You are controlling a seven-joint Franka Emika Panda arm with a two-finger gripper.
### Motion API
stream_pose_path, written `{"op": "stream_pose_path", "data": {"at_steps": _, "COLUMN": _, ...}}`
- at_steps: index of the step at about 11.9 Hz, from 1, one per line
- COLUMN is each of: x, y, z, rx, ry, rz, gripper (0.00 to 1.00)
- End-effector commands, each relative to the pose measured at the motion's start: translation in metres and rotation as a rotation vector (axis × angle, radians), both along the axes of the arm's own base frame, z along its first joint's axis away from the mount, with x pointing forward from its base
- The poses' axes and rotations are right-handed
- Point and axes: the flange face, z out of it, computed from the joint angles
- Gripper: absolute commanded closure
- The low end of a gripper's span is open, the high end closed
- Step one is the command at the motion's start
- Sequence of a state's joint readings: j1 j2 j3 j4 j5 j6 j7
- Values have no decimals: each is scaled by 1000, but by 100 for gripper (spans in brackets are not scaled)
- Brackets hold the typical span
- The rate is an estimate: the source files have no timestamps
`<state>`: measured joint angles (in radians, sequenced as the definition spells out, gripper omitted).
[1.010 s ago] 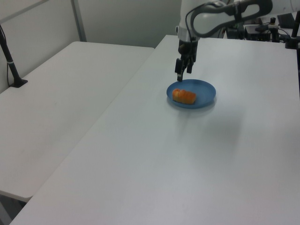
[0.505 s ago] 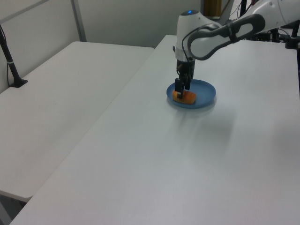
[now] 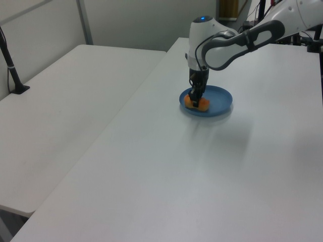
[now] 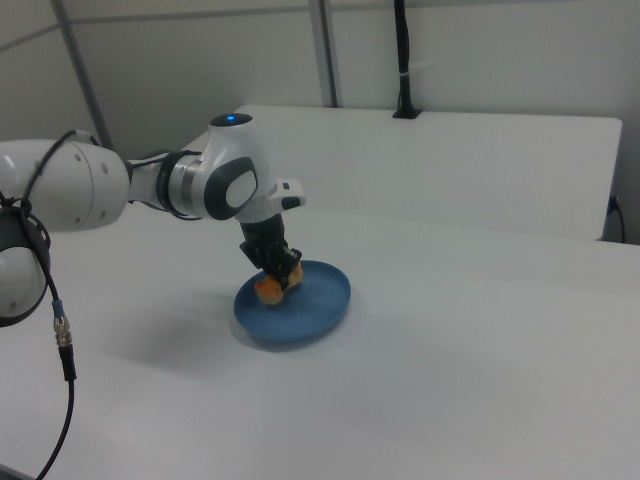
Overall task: Put the bread on the table
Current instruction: 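Close the gripper on the orange bread roll on the plate, then lift the bread roll off the plate and carry it past the plate rim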
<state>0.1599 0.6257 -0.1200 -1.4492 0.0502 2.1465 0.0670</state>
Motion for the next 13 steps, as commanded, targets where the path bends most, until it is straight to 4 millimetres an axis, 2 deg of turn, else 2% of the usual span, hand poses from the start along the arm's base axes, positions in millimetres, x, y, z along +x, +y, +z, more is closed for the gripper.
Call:
{"op": "stream_pose_path", "data": {"at_steps": 1, "x": -19, "y": -13, "z": 59, "rx": 5, "ry": -64, "rz": -16, "gripper": 100}}
{"op": "stream_pose_path", "data": {"at_steps": 3, "x": -42, "y": -30, "z": 108, "rx": 22, "ry": -96, "rz": -30, "gripper": 100}}
{"op": "stream_pose_path", "data": {"at_steps": 5, "x": -67, "y": -48, "z": 154, "rx": 36, "ry": -49, "rz": -22, "gripper": 100}}
{"op": "stream_pose_path", "data": {"at_steps": 7, "x": -100, "y": -66, "z": 188, "rx": 51, "ry": -5, "rz": 55, "gripper": 100}}
{"op": "stream_pose_path", "data": {"at_steps": 8, "x": -115, "y": -73, "z": 198, "rx": 60, "ry": 0, "rz": 67, "gripper": 100}}
{"op": "stream_pose_path", "data": {"at_steps": 9, "x": -130, "y": -79, "z": 203, "rx": 67, "ry": 2, "rz": 71, "gripper": 100}}
{"op": "stream_pose_path", "data": {"at_steps": 11, "x": -156, "y": -79, "z": 196, "rx": 78, "ry": 30, "rz": 110, "gripper": 100}}
{"op": "stream_pose_path", "data": {"at_steps": 13, "x": -174, "y": -75, "z": 169, "rx": 82, "ry": 78, "rz": 121, "gripper": 100}}
